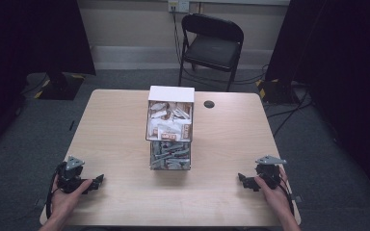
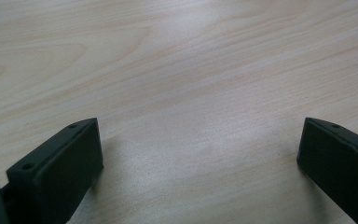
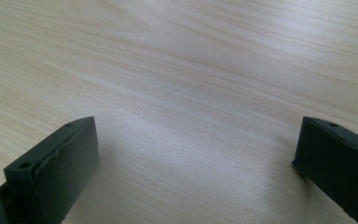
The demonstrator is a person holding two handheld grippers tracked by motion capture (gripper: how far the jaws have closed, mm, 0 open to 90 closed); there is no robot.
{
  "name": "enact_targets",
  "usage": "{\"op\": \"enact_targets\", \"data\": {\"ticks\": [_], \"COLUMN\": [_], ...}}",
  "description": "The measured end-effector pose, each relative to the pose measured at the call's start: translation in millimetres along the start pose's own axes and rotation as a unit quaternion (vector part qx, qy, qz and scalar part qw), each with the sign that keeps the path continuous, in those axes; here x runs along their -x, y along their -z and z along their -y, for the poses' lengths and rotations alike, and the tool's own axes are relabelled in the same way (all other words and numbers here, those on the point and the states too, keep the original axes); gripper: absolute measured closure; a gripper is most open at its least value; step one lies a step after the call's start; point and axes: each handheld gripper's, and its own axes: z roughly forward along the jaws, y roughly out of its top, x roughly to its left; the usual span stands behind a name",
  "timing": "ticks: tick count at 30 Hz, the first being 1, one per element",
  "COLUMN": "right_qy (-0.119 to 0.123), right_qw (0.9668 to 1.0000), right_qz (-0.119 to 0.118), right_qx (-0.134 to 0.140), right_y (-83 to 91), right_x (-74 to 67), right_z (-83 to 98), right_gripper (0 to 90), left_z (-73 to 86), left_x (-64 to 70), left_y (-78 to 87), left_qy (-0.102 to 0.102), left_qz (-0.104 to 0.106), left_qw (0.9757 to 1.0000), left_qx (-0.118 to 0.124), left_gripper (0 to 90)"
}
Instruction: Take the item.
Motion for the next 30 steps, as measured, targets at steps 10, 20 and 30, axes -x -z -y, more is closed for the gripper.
{"op": "enact_targets", "data": {"ticks": [10, 20, 30], "right_qy": [0.0, -0.001, -0.001], "right_qw": [1.0, 1.0, 1.0], "right_qz": [0.001, 0.002, 0.002], "right_qx": [0.0, 0.0, 0.0], "right_y": [0.1, 0.1, 0.1], "right_x": [-0.1, -0.2, -0.3], "right_z": [0.0, 0.0, 0.0], "right_gripper": [0.0, 0.0, 0.0], "left_z": [-0.1, -1.8, -5.4], "left_x": [0.6, 1.5, 5.4], "left_y": [0.1, 6.2, 9.4], "left_qy": [0.003, 0.008, -0.003], "left_qz": [-0.002, 0.002, 0.012], "left_qw": [1.0, 0.9999, 0.9999], "left_qx": [-0.001, 0.006, 0.011], "left_gripper": [0.0, 19.3, 19.6]}}
